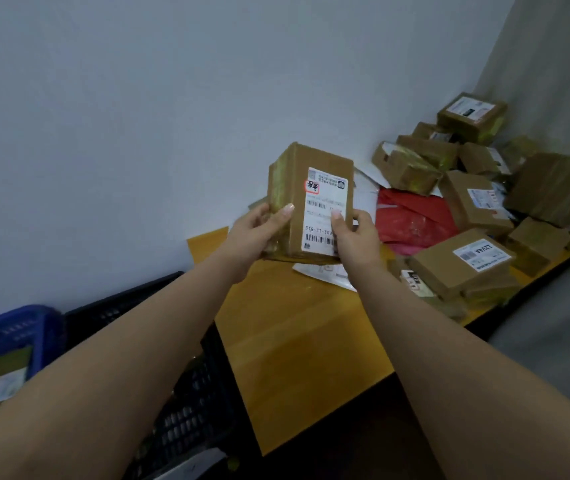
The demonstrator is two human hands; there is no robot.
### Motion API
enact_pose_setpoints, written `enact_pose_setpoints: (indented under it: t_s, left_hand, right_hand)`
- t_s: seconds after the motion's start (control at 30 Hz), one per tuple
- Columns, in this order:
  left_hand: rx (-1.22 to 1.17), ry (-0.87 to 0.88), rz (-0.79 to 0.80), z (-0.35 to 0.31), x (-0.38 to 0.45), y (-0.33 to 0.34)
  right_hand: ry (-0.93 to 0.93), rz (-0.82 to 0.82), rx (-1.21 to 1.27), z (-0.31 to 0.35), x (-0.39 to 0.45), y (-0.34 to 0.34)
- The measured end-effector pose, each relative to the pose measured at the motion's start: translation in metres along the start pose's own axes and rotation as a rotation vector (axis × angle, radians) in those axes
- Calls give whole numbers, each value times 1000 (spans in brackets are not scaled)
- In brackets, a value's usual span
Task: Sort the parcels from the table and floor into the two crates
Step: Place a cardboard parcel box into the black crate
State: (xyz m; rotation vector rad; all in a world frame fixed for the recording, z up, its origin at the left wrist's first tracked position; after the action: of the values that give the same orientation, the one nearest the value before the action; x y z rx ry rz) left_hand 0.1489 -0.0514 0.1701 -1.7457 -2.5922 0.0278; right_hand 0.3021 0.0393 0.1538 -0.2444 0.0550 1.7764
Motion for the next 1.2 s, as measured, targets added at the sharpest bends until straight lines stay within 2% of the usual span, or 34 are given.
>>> enact_pose_setpoints:
  t_s: [0.23, 0.4, 0.57, 0.67, 0.73, 0.8, 0.83, 0.93, 1.0, 1.07, 1.1, 1.13, 1.2]
  left_hand:
    - [-62, -58, 33, 12, 0, -62]
    - [-190, -3, 47, 20, 2, -82]
    - [-169, 49, 10, 21, 5, -92]
    - [206, 79, 38, 12, 7, -105]
    - [662, 73, 215, 1, 9, -118]
    - [1145, 104, 427, -16, 11, -124]
    - [1303, 118, 501, -25, 11, -124]
    - [1413, 106, 614, -51, 12, -112]
    - [1444, 101, 643, -64, 12, -102]
    - [1494, 143, 576, -72, 12, -95]
    - [1464, 192, 474, -75, 10, -94]
    - [1353, 245, 332, -77, 8, -95]
    - [900, 242, 44, -73, 3, -98]
  right_hand:
    - [-98, -24, -16, -2, -14, 50]
    - [-208, 20, -11, 4, -27, 70]
    - [-211, 39, -12, 2, -26, 77]
    - [-155, -35, -171, 2, -17, 73]
    - [-209, -64, -373, 9, -12, 67]
    - [-334, 49, -649, 16, -8, 65]
    - [-387, 155, -778, 18, -7, 67]
    - [-494, 473, -982, 19, -8, 77]
    - [-516, 610, -927, 19, -8, 80]
    - [-431, 622, -753, 16, -8, 74]
    - [-353, 599, -616, 15, -8, 69]
    - [-273, 570, -452, 13, -9, 63]
    - [-155, 481, -166, 11, -8, 52]
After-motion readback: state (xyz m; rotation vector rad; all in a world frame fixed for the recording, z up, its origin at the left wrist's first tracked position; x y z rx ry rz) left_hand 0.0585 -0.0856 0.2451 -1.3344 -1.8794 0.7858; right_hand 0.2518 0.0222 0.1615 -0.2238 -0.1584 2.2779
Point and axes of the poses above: each hand's wrist, its own x-axis towards the middle knuckle, its own y-axis out of the palm, z = x × y, the point moved 2 cm from there along x, towards the middle knuckle, and after that the axes turned 7 degrees about y, right-handed, at the moved point
